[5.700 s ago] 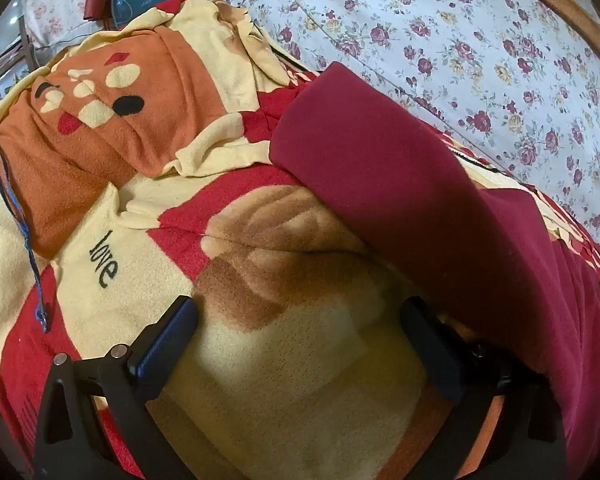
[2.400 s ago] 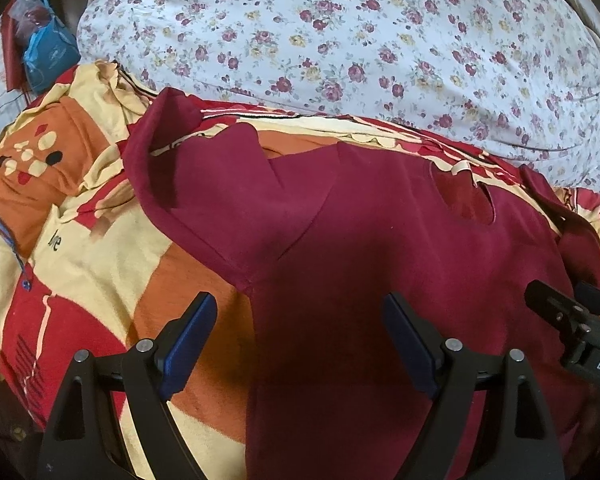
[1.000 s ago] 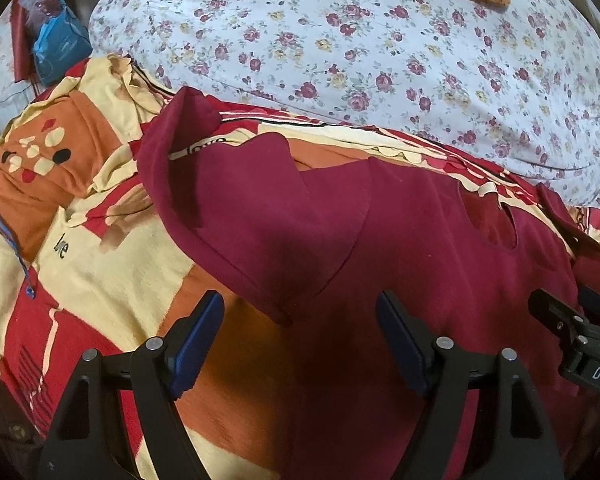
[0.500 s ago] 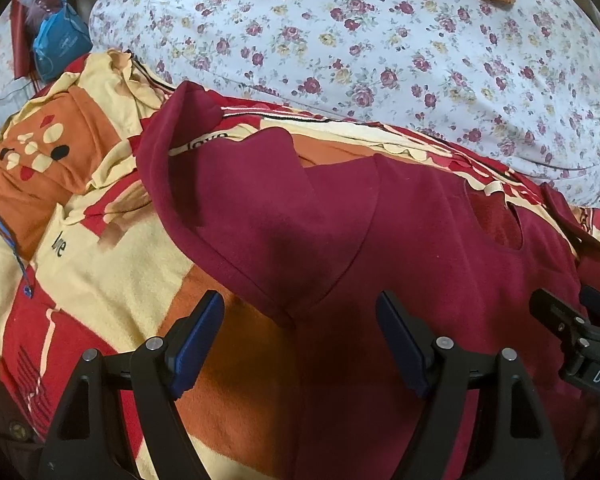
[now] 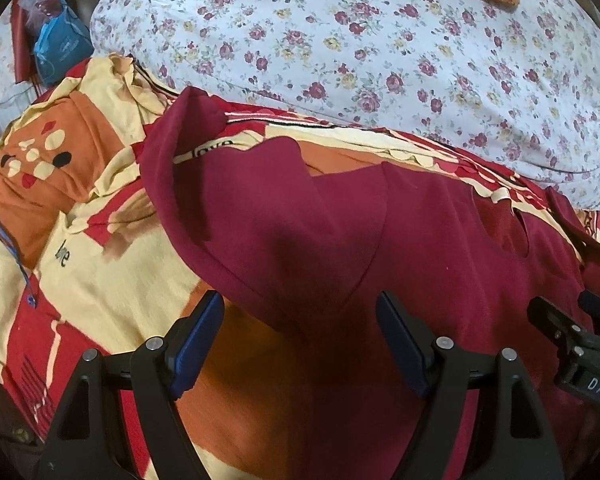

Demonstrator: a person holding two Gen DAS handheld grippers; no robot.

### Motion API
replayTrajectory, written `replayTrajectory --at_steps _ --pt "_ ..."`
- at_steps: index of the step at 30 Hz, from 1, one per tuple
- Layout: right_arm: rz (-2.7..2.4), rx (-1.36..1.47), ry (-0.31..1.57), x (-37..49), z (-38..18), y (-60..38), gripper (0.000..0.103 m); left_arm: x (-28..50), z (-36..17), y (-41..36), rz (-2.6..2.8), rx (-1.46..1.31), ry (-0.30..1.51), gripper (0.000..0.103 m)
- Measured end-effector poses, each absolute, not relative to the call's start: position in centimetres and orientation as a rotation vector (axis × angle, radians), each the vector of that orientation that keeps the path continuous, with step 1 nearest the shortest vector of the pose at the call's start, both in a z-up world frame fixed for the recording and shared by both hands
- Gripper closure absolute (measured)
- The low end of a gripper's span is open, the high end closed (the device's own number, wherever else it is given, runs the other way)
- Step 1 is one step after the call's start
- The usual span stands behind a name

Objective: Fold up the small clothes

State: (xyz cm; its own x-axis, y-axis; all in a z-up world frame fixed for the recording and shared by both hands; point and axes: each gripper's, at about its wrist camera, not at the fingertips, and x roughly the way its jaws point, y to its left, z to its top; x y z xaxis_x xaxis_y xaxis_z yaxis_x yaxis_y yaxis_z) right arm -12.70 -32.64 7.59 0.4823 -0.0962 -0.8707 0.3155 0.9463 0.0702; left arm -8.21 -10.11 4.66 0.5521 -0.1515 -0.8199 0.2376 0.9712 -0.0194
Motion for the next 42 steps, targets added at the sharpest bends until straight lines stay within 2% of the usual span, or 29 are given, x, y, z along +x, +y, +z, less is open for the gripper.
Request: replayTrajectory --at_steps 18,26,32,33,34,35,36,37,40,42 --pt "-0.244 0.221 1.039 -12.2 7.2 -32.0 0.0 -5.1 5.3 -7.4 -0.176 0.036 0.953 0.032" --pt "-0.21 0.251 1.022 -12.7 7.8 -31.9 0.0 3.3 7.6 -3.1 -0.061 0.015 0.907 0.032" --pt "-0.191 0.266 1.038 -12.7 7.4 -31.8 0.0 11.6 5.5 -1.6 0.023 0.028 0.977 0.032" --pt "-0.187 0.268 1.038 -12.7 7.4 -31.8 0.0 12.5 4.9 -1.5 0.036 0.041 0.994 0.038" --pt "-0.183 0.272 1.041 -12.7 7.3 -31.9 0.0 13.6 3.9 -1.3 0.052 0.051 1.024 0.053" --pt "-0.181 0.276 1.044 -12.7 7.2 -31.9 0.0 14.4 3.2 -1.1 0.053 0.046 1.052 0.062" --pt "-0.179 0.279 1.048 -12.7 7.1 -32.0 0.0 15.3 2.1 -0.6 0.045 0.025 1.095 0.08" --pt "-0.177 0.281 1.054 -12.7 6.8 -32.0 0.0 15.8 1.4 0.0 0.044 0.005 1.122 0.09" --pt "-0.182 0.278 1.065 -12.5 6.4 -32.2 0.0 15.3 1.5 1.7 -0.002 -0.104 1.106 0.099" --pt "-0.18 0.283 1.065 -12.5 6.3 -32.3 0.0 14.1 2.8 2.2 -0.076 -0.157 1.056 0.101"
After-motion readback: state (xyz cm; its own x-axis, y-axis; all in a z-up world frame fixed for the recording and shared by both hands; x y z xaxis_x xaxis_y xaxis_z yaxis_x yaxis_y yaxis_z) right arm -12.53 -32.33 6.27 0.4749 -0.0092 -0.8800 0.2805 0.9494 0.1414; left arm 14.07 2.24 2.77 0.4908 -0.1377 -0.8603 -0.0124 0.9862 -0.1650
